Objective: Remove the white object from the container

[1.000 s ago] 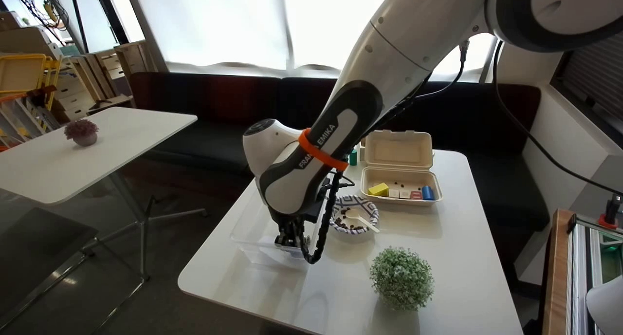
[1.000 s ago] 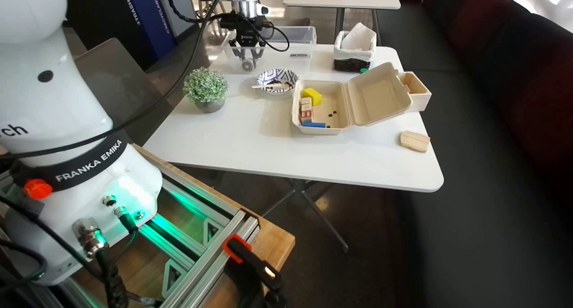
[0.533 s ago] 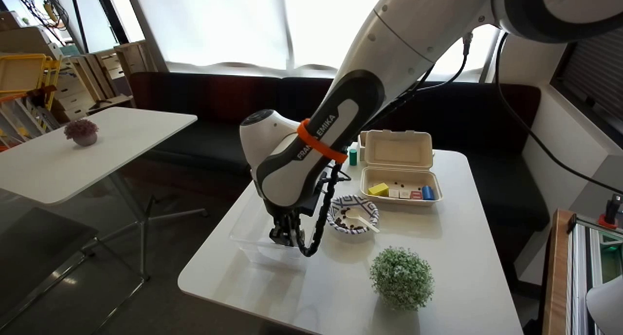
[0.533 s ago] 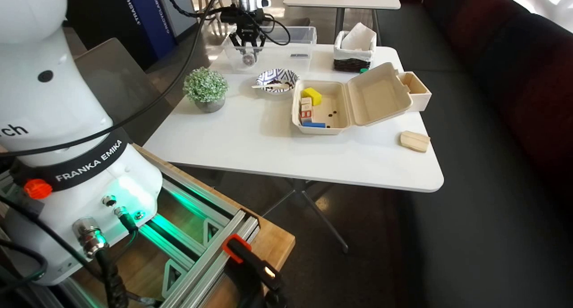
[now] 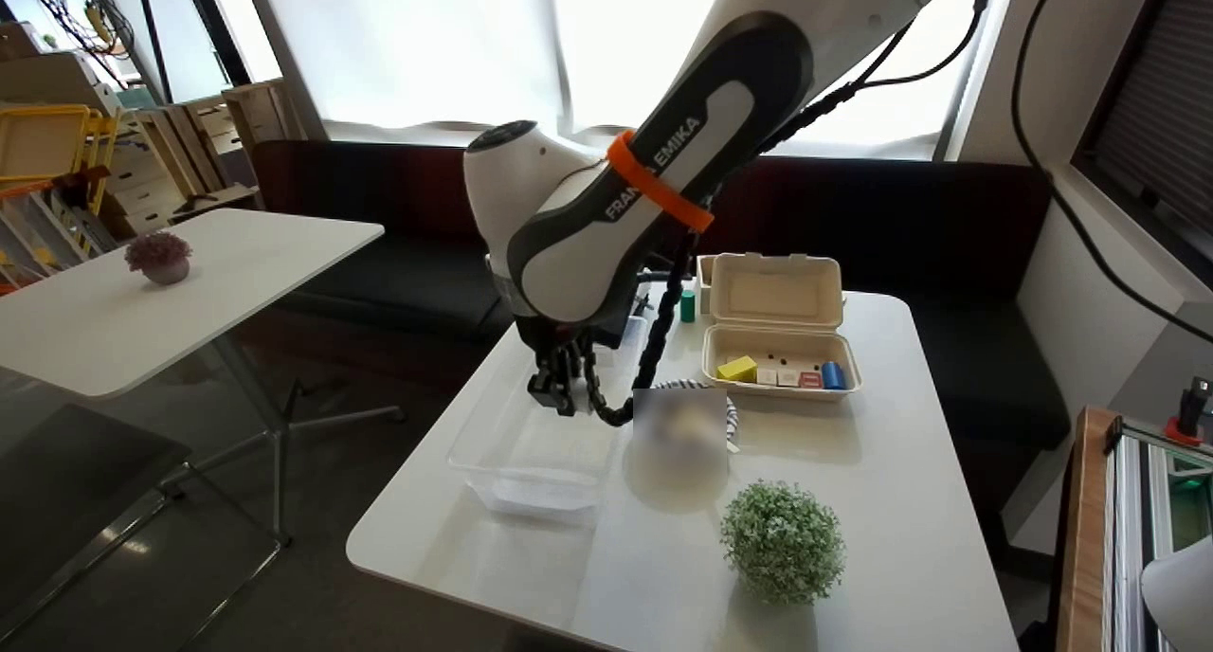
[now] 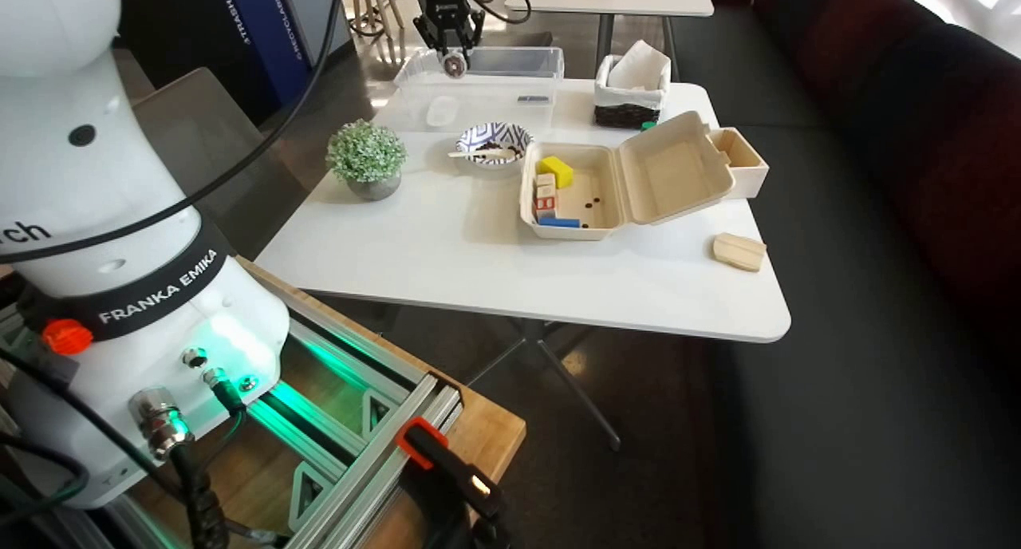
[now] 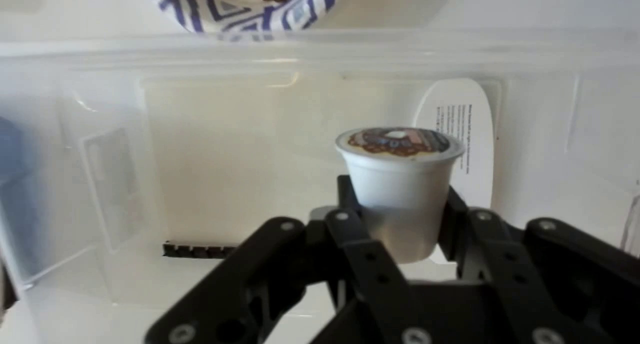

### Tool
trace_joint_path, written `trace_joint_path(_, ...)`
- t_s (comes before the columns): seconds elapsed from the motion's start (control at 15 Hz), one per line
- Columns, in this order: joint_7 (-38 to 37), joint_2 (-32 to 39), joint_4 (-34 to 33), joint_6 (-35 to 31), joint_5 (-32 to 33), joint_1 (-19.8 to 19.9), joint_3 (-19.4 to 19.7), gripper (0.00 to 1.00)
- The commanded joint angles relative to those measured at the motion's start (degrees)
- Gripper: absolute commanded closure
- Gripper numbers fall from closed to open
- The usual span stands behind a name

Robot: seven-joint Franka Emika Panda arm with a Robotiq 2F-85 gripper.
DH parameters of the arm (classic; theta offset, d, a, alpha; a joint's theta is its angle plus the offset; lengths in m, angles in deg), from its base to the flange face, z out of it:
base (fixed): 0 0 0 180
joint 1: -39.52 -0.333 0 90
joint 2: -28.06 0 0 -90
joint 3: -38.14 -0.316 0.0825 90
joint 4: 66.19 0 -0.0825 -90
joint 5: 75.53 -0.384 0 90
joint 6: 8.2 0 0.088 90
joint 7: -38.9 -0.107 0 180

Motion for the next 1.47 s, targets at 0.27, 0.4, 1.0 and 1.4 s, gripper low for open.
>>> trace_joint_path(0.27, -12.1, -18.4, 13.5, 19.0, 13.4, -3.4, 3.8, 0.86)
trace_joint_path(0.4, -15.1, -21.1, 15.3, 26.4, 15.5, -2.9, 3.0, 0.86)
trace_joint_path(1.0, -16.2, -21.2, 15.1, 33.0, 15.1, -0.6, 1.2, 0.61)
trace_joint_path(1.4, -17.7, -18.8, 13.1, 35.1, 23.4, 1.3, 3.5, 0.86)
